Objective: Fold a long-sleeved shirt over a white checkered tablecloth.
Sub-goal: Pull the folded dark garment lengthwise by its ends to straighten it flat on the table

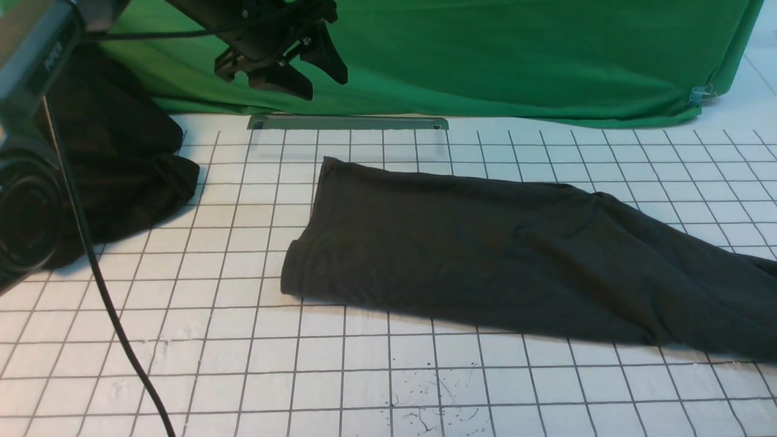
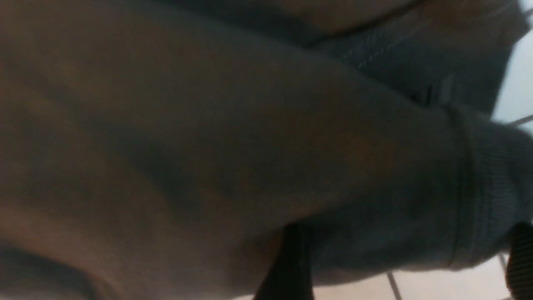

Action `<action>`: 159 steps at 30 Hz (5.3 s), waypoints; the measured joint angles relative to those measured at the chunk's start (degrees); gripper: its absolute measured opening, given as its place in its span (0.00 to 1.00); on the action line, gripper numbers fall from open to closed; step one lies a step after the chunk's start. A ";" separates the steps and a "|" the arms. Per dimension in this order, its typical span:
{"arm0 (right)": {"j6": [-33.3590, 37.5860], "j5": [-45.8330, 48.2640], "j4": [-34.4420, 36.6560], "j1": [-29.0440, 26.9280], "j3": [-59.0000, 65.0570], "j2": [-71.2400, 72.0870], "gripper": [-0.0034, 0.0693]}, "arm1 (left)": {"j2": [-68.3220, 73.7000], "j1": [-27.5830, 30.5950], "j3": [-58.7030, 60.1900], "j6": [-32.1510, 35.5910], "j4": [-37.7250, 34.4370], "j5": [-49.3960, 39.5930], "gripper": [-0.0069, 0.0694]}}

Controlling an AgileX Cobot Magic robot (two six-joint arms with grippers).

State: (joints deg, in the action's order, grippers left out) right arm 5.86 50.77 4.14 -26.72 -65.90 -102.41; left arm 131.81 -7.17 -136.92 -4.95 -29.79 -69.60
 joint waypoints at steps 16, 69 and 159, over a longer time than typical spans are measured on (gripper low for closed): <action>0.82 15.53 -2.06 -0.07 -11.96 -0.53 0.83 | 0.00 0.00 0.00 2.24 0.00 0.00 0.61; -1.83 3.64 -9.94 0.37 -20.87 -12.19 0.76 | 0.00 0.06 -0.01 2.25 0.79 0.16 0.61; 6.77 1.74 0.81 0.49 -13.79 -12.85 0.64 | -27.81 -5.99 60.26 4.95 12.51 6.38 0.81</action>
State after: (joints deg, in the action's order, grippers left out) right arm 12.63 52.51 4.95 -26.23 -79.70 -115.26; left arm 104.00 -13.16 -76.66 0.00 -17.28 -63.22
